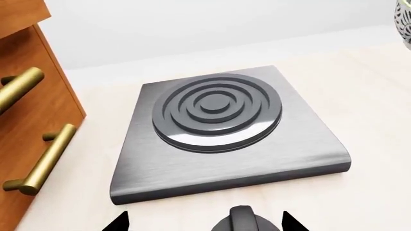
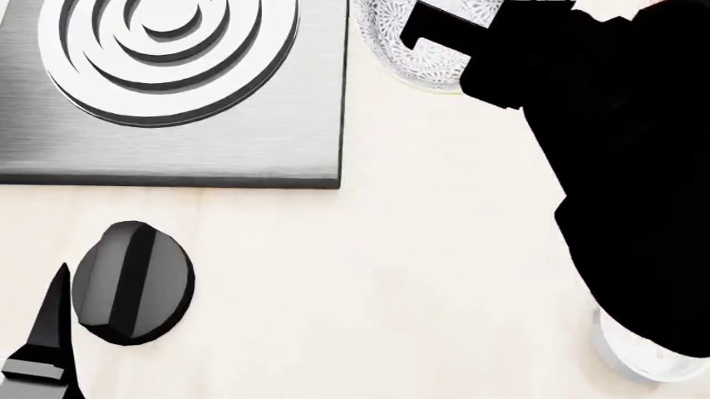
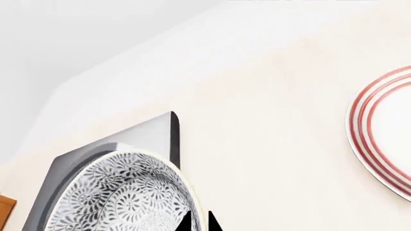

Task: Pick the akita bowl next to the ramekin and place it on the plate.

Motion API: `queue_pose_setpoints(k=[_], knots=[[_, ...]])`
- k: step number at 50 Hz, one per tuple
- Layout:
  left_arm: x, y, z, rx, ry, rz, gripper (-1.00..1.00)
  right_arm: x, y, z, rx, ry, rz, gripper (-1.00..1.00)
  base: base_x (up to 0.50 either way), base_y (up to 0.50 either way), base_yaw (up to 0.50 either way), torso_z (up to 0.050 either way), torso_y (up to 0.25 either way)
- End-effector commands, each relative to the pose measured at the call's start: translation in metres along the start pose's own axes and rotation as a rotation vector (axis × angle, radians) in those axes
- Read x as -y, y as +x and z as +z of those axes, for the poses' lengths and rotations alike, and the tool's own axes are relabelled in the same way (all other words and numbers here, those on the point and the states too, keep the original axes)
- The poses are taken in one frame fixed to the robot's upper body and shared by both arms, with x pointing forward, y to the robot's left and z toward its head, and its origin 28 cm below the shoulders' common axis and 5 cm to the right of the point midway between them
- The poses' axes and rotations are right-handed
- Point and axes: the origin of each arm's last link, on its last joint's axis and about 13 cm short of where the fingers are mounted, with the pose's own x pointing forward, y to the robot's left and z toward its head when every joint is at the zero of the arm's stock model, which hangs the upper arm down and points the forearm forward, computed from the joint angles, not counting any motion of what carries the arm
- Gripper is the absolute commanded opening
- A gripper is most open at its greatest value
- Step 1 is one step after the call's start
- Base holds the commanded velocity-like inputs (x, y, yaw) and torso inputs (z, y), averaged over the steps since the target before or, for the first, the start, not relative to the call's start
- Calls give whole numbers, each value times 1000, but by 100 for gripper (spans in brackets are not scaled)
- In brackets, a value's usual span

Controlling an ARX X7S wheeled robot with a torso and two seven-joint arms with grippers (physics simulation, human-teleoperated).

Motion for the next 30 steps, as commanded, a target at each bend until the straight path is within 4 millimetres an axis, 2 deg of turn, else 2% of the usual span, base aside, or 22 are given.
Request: queue_pose_setpoints(k=[1, 9, 21, 30], knots=[[2, 4, 3, 30, -23, -26, 100, -1, 20, 33, 44, 16, 36, -100, 0, 0, 0, 0, 0], [2, 4, 3, 29, -25, -26, 100, 4, 30, 42, 36, 47, 23, -100, 0, 0, 0, 0, 2], [2, 4, 2, 26, -23, -27, 100, 14, 44, 61, 27, 86, -84, -100, 0, 0, 0, 0, 0], [2, 4, 2, 26, -23, -27, 100, 25, 51, 66, 47, 105, -134, -100, 0, 0, 0, 0, 0]])
